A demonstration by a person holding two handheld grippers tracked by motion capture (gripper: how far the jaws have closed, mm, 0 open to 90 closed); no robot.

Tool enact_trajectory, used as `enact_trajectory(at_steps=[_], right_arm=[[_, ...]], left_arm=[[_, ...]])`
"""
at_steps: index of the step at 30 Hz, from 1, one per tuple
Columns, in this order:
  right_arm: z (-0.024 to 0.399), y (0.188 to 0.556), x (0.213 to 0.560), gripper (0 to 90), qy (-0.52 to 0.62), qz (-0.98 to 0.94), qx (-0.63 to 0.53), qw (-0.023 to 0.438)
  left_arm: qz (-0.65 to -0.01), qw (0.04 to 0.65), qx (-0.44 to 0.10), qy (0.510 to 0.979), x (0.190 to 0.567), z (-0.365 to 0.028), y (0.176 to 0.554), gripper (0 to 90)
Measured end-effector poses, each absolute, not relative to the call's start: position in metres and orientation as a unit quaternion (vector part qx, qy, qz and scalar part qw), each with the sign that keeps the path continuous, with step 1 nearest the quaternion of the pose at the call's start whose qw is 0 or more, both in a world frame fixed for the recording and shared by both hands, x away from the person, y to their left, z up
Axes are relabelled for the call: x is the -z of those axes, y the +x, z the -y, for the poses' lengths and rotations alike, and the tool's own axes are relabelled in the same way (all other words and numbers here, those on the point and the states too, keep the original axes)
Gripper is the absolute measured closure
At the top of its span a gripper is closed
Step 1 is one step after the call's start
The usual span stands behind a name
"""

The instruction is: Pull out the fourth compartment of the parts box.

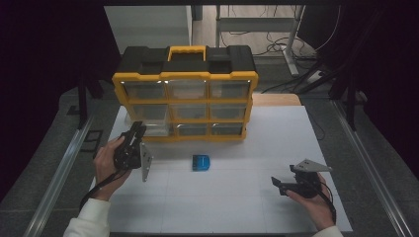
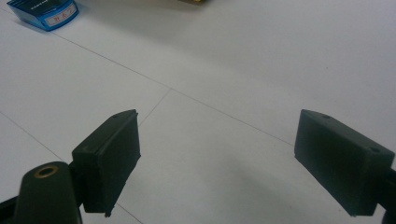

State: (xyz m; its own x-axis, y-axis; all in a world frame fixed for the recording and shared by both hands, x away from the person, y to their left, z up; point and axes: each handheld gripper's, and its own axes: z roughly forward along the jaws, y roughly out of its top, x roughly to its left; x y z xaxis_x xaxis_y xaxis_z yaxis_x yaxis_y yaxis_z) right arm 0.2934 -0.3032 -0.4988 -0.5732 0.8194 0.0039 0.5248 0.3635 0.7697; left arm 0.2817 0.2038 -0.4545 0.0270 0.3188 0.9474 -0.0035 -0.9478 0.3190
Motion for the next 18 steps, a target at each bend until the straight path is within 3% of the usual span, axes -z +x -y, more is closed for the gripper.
enact_trajectory(at_steps=[18], right_arm=[[0.3030,0.2936,0.4991,14.8,0.419,-0.802,-0.377,0.195]], left_arm=[[-0.112,0.119,-0.689,0.706,0.4537,-0.2041,0.2750,72.7]])
